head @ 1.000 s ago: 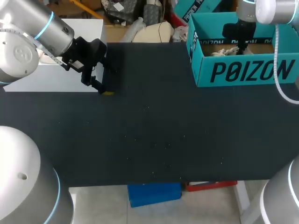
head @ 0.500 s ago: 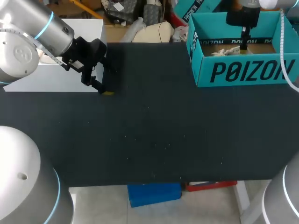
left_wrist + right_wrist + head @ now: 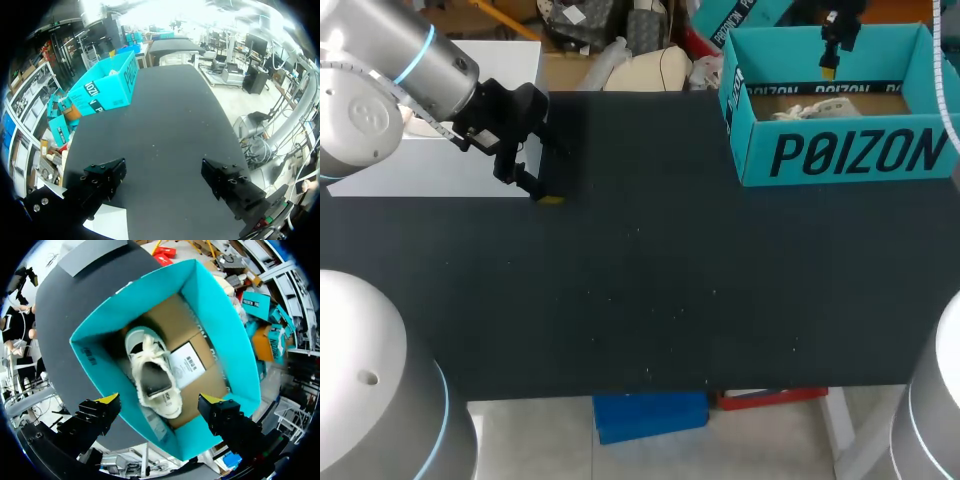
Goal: Take the shoe out of the shoebox, open the shoe tongue, remove and reinsert the insole, then place the shoe into the shoebox
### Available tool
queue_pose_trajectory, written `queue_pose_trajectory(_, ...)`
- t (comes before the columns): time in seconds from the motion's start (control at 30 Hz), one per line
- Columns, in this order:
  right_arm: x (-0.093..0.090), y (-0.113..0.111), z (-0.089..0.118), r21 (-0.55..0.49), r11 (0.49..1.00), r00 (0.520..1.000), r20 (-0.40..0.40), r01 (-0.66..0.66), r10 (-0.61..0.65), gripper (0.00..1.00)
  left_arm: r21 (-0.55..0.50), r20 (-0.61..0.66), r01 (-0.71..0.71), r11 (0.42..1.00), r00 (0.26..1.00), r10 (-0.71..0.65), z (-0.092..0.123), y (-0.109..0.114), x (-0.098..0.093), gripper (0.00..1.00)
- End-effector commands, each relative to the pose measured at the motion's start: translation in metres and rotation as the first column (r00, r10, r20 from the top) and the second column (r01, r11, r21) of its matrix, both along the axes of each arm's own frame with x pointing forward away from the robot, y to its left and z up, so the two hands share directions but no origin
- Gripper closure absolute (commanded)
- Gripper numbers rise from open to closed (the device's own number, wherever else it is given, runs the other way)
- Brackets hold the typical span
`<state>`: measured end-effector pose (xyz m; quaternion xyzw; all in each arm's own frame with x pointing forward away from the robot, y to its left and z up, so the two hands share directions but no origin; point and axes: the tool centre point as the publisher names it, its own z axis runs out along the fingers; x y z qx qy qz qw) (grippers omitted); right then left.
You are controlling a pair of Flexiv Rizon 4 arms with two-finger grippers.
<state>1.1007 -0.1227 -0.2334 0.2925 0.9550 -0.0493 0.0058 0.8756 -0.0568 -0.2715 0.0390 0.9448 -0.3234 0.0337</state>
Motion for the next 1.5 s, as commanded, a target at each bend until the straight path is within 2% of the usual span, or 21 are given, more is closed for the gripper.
queue_pose_trajectory(0.03, -0.057, 0.042, 0.047, -0.064, 0.997, 0.994, 0.1, 0.043, -0.037, 0.0, -0.001, 0.004, -0.001, 1.0, 1.0, 0.001, -0.001, 0.0, 0.0, 0.0)
queue_pose_trajectory(0.13, -0.083, 0.067, 0.051, -0.055, 0.993, 0.988, 0.117, 0.103, -0.096, 0.0, -0.001, 0.004, -0.001, 1.0, 1.0, 0.001, -0.001, 0.0, 0.0, 0.0)
queue_pose_trajectory(0.3, -0.121, 0.104, 0.044, -0.062, 0.974, 0.965, 0.162, 0.218, -0.206, 0.0, -0.001, 0.004, -0.001, 1.0, 1.0, 0.001, -0.001, 0.0, 0.0, 0.0)
queue_pose_trajectory(0.43, -0.146, 0.129, 0.026, -0.053, 0.956, 0.944, 0.184, 0.288, -0.275, 0.0, -0.001, 0.004, -0.001, 1.0, 1.0, 0.001, -0.001, 0.0, 0.0, 0.0)
queue_pose_trajectory(0.5, -0.158, 0.139, 0.016, -0.084, 0.944, 0.937, 0.179, 0.318, -0.3, 0.0, -0.001, 0.004, -0.001, 1.0, 1.0, 0.001, -0.001, 0.0, 0.0, 0.0)
queue_pose_trajectory(0.7, -0.19, 0.163, -0.016, -0.054, 0.908, 0.9, 0.168, 0.416, -0.402, 0.0, -0.001, 0.004, -0.001, 1.0, 1.0, 0.001, -0.001, 0.0, 0.0, 0.0)
queue_pose_trajectory(0.87, -0.202, 0.172, -0.04, 0.004, 0.889, 0.878, 0.151, 0.458, -0.454, 0.0, -0.001, 0.004, -0.001, 1.0, 1.0, 0.001, -0.001, 0.0, 0.0, 0.0)
queue_pose_trajectory(1.07, -0.207, 0.173, -0.052, 0.049, 0.869, 0.862, 0.115, 0.492, -0.494, 0.0, -0.001, 0.004, -0.001, 1.0, 1.0, 0.001, -0.001, 0.0, 0.0, 0.0)
queue_pose_trajectory(1.13, -0.208, 0.172, -0.053, 0.049, 0.868, 0.862, 0.099, 0.495, -0.497, 0.0, 0.084, -0.067, -0.044, 0.995, 0.997, 0.049, -0.002, 0.001, -0.002, 0.0)
queue_pose_trajectory(1.2, -0.209, 0.169, -0.052, 0.04, 0.866, 0.861, 0.094, 0.498, -0.499, 0.0, 0.202, -0.071, -0.09, 0.975, 0.992, 0.106, -0.003, 0.008, -0.004, 0.0)
queue_pose_trajectory(1.27, -0.21, 0.167, -0.051, 0.035, 0.869, 0.865, 0.082, 0.494, -0.495, 0.0, 0.24, -0.115, -0.124, 0.963, 0.981, 0.155, -0.002, 0.017, -0.006, 0.0)
queue_pose_trajectory(1.5, -0.21, 0.166, -0.05, 0.022, 0.872, 0.869, 0.08, 0.489, -0.489, 0.0, 0.283, -0.063, -0.305, 0.909, 0.94, 0.335, 0.009, 0.052, -0.008, 0.0)
